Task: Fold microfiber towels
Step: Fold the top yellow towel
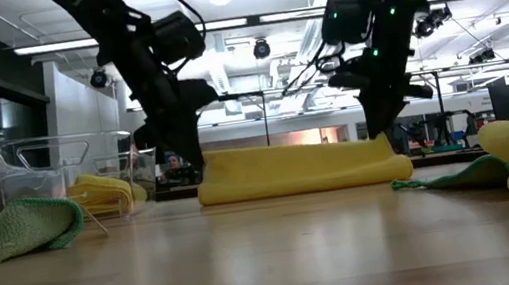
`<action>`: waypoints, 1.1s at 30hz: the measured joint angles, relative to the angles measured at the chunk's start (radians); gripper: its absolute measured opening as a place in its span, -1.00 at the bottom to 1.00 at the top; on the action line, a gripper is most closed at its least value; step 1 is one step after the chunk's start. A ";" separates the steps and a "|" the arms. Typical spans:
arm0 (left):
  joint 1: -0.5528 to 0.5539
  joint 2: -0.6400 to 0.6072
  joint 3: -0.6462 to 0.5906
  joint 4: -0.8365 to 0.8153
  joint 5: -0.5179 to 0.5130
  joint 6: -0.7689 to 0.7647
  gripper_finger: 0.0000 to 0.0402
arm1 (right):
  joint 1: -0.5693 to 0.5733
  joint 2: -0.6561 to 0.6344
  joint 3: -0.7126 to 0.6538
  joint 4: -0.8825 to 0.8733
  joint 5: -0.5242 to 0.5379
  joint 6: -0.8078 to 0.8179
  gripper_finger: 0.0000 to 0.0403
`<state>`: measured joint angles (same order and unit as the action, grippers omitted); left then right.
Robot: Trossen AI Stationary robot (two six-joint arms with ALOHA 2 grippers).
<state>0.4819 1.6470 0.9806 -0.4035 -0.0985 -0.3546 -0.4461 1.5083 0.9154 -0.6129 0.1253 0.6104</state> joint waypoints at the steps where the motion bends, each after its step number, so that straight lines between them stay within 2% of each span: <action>1: 0.003 0.010 0.000 0.018 -0.007 0.000 -1.00 | 0.000 0.015 0.000 0.002 0.017 0.008 -1.00; 5: 0.003 0.032 0.000 0.072 -0.059 0.000 -1.00 | -0.001 0.066 0.000 0.041 0.075 0.040 -1.00; 14: 0.003 0.041 0.000 0.119 -0.162 0.040 -1.00 | -0.014 0.115 0.000 0.101 0.131 0.070 -1.00; 25: 0.003 0.048 0.001 0.162 -0.227 0.052 -1.00 | -0.014 0.115 0.000 0.100 0.175 0.091 -1.00; 33: 0.002 0.099 0.001 0.186 -0.226 0.052 -1.00 | -0.015 0.115 0.000 0.098 0.190 0.094 -1.00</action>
<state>0.4843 1.7459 0.9813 -0.2174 -0.3248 -0.3022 -0.4606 1.6230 0.9154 -0.5144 0.3153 0.7044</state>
